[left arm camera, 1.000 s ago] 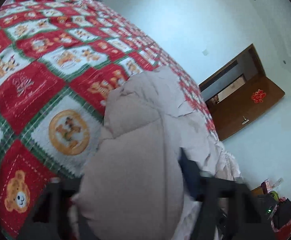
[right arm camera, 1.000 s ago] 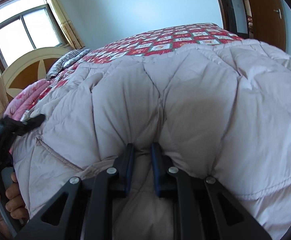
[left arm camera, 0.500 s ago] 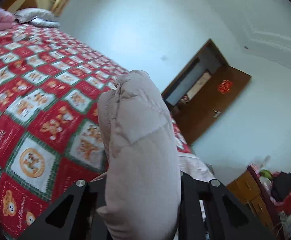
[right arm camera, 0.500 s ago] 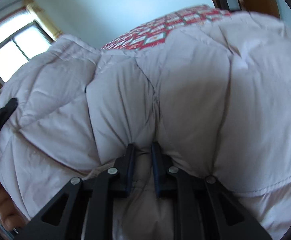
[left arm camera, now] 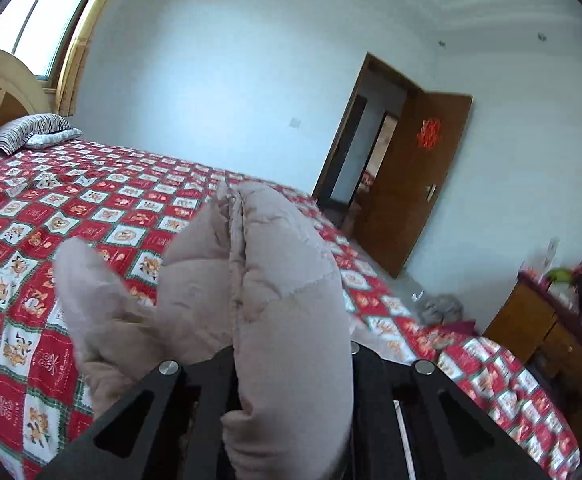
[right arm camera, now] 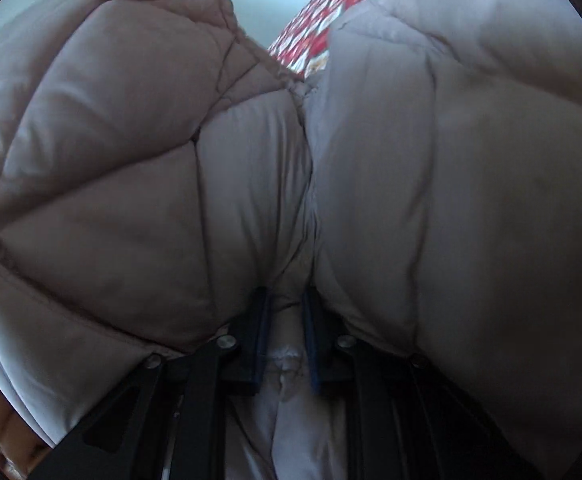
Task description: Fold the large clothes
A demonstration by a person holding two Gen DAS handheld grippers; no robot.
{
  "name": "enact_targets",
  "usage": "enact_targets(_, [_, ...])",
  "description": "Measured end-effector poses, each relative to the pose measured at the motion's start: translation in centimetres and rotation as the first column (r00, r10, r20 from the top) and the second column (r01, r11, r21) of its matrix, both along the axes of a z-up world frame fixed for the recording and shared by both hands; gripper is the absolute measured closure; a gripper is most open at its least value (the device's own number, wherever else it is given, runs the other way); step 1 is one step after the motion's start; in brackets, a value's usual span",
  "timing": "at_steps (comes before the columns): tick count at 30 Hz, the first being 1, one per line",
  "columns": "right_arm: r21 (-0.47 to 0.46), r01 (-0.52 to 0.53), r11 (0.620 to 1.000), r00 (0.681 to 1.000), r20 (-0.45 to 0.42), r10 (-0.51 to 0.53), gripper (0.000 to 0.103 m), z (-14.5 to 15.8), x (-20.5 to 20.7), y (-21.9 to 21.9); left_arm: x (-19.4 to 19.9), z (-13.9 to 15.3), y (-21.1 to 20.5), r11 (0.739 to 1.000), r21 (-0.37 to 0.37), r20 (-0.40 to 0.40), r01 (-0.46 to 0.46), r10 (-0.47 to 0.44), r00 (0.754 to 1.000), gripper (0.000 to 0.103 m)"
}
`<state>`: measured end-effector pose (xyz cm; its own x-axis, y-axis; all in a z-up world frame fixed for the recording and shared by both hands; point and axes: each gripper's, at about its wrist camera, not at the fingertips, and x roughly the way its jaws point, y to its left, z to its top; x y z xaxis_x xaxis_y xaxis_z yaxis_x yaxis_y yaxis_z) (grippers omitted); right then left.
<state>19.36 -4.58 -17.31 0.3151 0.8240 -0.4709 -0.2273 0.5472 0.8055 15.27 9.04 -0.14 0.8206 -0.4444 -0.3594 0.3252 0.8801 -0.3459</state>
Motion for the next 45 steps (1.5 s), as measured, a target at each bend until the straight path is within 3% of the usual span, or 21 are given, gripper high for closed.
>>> enact_targets(3, [0.022, 0.055, 0.998, 0.997, 0.044, -0.056, 0.083, 1.7, -0.9, -3.3, 0.0, -0.2, -0.5, 1.000, -0.002, 0.005, 0.025, -0.025, 1.000, 0.093])
enact_targets(6, [-0.039, 0.166, 0.985, 0.979, 0.126, -0.160, 0.081, 4.0, -2.6, -8.4, 0.2, -0.1, -2.2, 0.999, 0.024, 0.015, 0.049, -0.049, 0.999, 0.093])
enact_targets(10, [-0.106, 0.360, 0.927, 0.918, 0.216, -0.332, 0.080, 5.8, -6.3, -16.0, -0.3, -0.1, -6.5, 0.987, 0.087, 0.023, 0.132, -0.135, 0.991, 0.093])
enact_targets(13, [-0.112, 0.437, 0.893, 0.891, 0.191, -0.412, 0.080, 4.9, -8.3, -20.0, -0.5, -0.8, -10.2, 0.970, 0.150, 0.016, 0.191, -0.195, 0.981, 0.093])
enact_targets(19, [-0.051, 0.479, 0.876, 0.875, 0.104, -0.473, 0.083, 2.0, -9.9, -23.4, -1.0, -5.0, -19.1, 0.892, 0.303, -0.056, 0.336, -0.335, 0.941, 0.093])
enact_targets(23, [-0.087, 0.514, 0.853, 0.855, 0.132, -0.502, 0.081, 3.5, -10.3, -24.9, -1.6, -8.6, -22.5, 0.832, 0.418, -0.079, 0.365, -0.367, 0.927, 0.092])
enact_targets(25, [-0.122, 0.542, 0.831, 0.836, 0.179, -0.519, 0.068, 5.1, -11.4, -26.1, -1.8, -9.8, -23.0, 0.820, 0.436, -0.087, 0.372, -0.372, 0.924, 0.092])
enact_targets(27, [-0.114, 0.556, 0.823, 0.824, 0.206, -0.528, 0.041, 6.4, -11.2, -27.3, -1.5, -10.6, -23.2, 0.818, 0.431, -0.098, 0.380, -0.376, 0.921, 0.092])
enact_targets(31, [-0.091, 0.530, 0.843, 0.828, 0.269, -0.491, 0.039, 9.3, -9.4, -28.2, -2.1, -11.4, -23.5, 0.804, 0.452, -0.092, 0.386, -0.388, 0.917, 0.092])
enact_targets(35, [-0.201, 0.410, 0.890, 0.894, 0.280, -0.349, 0.039, 9.2, -5.2, -25.8, -2.3, -11.4, -23.2, 0.810, 0.429, -0.098, 0.400, -0.399, 0.912, 0.092])
enact_targets(38, [-0.338, 0.340, 0.878, 0.931, 0.249, -0.266, 0.069, 6.8, -2.8, -23.6, -2.9, -10.8, -22.5, 0.801, 0.421, -0.117, 0.426, -0.418, 0.901, 0.090])
enact_targets(41, [-0.386, 0.303, 0.871, 0.944, 0.247, -0.219, 0.070, 5.3, -3.2, -22.3, -3.7, -10.3, -21.5, 0.771, 0.462, -0.151, 0.439, -0.419, 0.895, 0.087])
enact_targets(45, [-0.429, 0.301, 0.852, 0.944, 0.262, -0.201, 0.070, 4.8, -3.4, -21.5, -5.5, -9.8, -20.7, 0.734, 0.524, -0.139, 0.433, -0.428, 0.893, 0.082])
